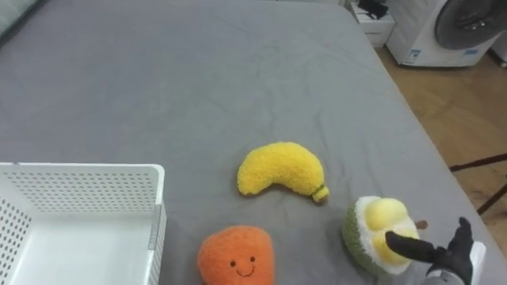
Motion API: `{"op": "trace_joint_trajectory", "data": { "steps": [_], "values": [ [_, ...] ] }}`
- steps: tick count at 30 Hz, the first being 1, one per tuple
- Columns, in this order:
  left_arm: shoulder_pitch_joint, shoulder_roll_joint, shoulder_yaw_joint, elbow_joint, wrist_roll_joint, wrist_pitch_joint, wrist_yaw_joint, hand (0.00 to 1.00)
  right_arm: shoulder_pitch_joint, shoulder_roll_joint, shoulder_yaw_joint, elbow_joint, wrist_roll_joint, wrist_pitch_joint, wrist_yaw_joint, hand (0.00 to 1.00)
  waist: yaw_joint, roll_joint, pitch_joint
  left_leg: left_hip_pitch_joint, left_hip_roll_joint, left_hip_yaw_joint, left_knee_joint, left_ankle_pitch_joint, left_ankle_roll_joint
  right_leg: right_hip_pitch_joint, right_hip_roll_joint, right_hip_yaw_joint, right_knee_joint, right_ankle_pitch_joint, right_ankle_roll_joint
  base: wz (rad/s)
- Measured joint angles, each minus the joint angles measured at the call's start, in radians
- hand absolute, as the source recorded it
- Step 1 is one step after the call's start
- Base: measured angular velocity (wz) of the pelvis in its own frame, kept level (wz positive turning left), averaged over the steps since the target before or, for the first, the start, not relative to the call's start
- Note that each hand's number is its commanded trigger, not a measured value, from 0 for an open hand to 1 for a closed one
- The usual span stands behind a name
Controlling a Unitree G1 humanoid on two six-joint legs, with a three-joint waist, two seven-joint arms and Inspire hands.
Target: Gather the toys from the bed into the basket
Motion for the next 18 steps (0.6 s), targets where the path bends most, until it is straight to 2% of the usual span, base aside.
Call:
{"op": "trace_joint_trajectory", "data": {
  "steps": [8, 13, 18],
  "values": [
    [0.009, 0.004, -0.031, -0.001, 0.001, -0.001, 0.005, 0.0, -0.001, -0.001, 0.091, -0.09, -0.034, -0.005, 0.023, 0.0, 0.021, -0.001, -0.0016, 0.003, 0.006, 0.001, 0.001, 0.0, 0.0, 0.002, 0.001, 0.003, 0.003, 0.0, 0.0, -0.01],
    [0.021, 0.004, -0.043, -0.015, 0.004, -0.006, 0.005, 0.0, -0.003, -0.004, 0.104, -0.163, -0.035, -0.006, 0.043, 0.0, 0.027, -0.005, -0.0027, 0.0, 0.006, -0.005, 0.001, 0.0, 0.0, 0.003, 0.0, -0.003, 0.001, 0.0, 0.0, 0.03],
    [0.025, 0.005, -0.047, -0.021, 0.009, -0.006, 0.005, 0.0, -0.008, -0.008, 0.13, -0.166, -0.037, -0.006, 0.053, 0.0, 0.027, -0.014, -0.0036, -0.001, 0.005, -0.007, 0.002, 0.0, 0.0, 0.005, -0.003, -0.011, 0.0, 0.0, 0.0, 0.02]
  ]
}}
